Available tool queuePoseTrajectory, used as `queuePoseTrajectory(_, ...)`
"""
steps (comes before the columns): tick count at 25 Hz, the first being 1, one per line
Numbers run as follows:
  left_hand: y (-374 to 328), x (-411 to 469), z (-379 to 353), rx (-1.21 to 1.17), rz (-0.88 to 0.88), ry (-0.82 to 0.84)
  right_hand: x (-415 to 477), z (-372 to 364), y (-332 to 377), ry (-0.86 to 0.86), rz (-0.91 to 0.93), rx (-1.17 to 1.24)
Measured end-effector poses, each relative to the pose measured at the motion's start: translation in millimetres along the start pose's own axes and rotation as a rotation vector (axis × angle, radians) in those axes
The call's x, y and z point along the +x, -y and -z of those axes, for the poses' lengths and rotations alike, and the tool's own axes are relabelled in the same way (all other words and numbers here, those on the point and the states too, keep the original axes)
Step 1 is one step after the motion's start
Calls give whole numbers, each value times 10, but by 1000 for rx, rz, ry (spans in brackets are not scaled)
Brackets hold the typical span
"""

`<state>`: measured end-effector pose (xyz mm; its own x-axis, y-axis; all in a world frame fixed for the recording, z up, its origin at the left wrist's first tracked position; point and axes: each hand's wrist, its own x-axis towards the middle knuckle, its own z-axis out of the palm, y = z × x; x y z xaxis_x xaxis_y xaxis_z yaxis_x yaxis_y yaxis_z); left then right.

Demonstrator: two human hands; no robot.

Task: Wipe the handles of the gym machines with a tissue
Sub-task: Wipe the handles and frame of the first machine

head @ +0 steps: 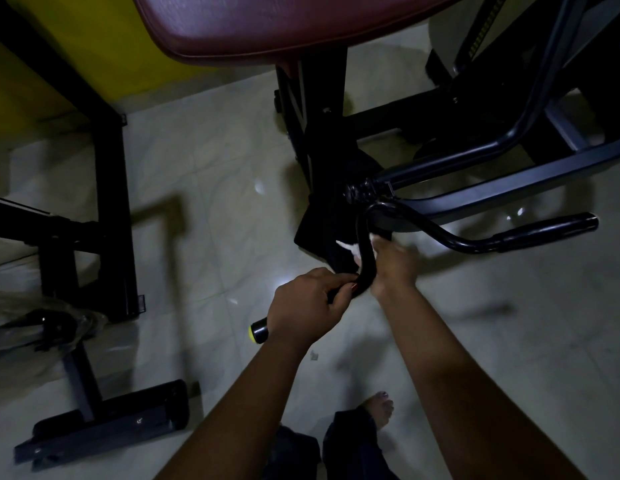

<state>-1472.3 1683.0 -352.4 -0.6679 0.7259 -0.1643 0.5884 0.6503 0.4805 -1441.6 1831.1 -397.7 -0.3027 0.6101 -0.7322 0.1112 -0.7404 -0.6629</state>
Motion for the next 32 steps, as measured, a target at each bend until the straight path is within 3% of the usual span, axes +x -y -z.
queuePoseTrajectory(3,-1,-4,-2,15,0,3,-232,166,-74,178,-368,385)
queuePoseTrajectory(6,3,-1,-8,18,-10,5,-79,117,-25,254,-454,497)
queuePoseTrajectory(8,9,3,-9,12,-11,10,137,-10,82,201,-426,483)
queuePoseTrajectory(13,8,8,-6,6,3,23,14,80,58,160,42,-2)
queuePoseTrajectory(17,15,9,-20,18,-5,19,-51,183,42,8,508,-702)
queuePoseTrajectory(19,10,9,-19,15,-9,24,156,2,159,-51,587,-951)
queuePoseTrajectory(23,-7,12,7,-10,7,20,310,-128,221,-11,693,-1006)
queuePoseTrajectory(29,-5,9,-2,25,-1,17,158,60,217,272,911,-1459)
queuePoseTrajectory(32,-6,3,15,23,7,32,487,-153,399,424,914,-1713)
